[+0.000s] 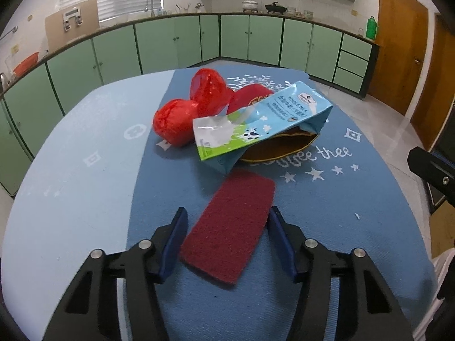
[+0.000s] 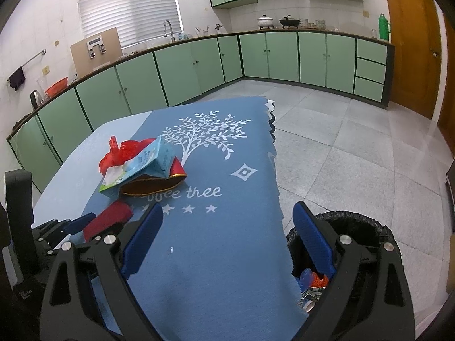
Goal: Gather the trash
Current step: 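Grasp the second red scrub pad with the left tool, then grasp the blue-and-white milk carton with the right tool and lift it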
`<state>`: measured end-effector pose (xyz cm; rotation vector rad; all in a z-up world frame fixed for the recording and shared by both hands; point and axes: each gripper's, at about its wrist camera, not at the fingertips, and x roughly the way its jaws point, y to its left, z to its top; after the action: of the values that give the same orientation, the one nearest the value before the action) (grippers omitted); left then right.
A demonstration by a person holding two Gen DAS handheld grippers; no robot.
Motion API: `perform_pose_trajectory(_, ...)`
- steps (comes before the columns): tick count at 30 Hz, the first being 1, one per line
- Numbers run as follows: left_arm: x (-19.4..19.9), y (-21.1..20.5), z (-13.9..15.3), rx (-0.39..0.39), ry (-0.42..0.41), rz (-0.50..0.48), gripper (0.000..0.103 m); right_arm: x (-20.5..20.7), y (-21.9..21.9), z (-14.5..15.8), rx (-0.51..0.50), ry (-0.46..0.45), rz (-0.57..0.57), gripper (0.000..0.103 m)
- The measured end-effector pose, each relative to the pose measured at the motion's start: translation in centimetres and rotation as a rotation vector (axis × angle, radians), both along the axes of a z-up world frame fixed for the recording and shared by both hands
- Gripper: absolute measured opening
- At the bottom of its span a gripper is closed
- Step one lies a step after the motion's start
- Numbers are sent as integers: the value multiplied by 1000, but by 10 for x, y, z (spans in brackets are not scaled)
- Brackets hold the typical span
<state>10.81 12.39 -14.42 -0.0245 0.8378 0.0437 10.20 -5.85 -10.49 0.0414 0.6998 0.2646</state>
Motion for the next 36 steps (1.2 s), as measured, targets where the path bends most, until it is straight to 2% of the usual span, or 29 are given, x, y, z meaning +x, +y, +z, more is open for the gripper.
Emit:
perform_pose_trajectory(2, -1, 2, 1, -17, -7, -2, 53, 0, 1, 1, -4, -3, 3, 90)
perform_pose_trajectory(12, -19, 21, 22, -61, -82, 61, 50, 5, 14, -2, -16, 3, 31, 90)
perform_pose_trajectory(19, -27, 41, 41, -44, -140, 127, 50, 14, 31, 0, -14, 0, 67, 90)
perform_pose_trajectory(27, -11, 55, 47, 4, -169, 176, 50, 35, 57, 9, -9, -23, 103, 89)
perform_pose_trajectory(29, -7, 62, 46, 9, -171, 185, 50, 41, 64, 10, -12, -20, 112, 84)
perform_pose_trajectory(32, -3, 67, 47, 24, -174, 191, 50, 52, 72, 8, -15, -7, 113, 81)
perform_pose_trajectory(36, 2, 74, 46, 21, -167, 200, 50, 61, 79, 6, -24, 7, 122, 71)
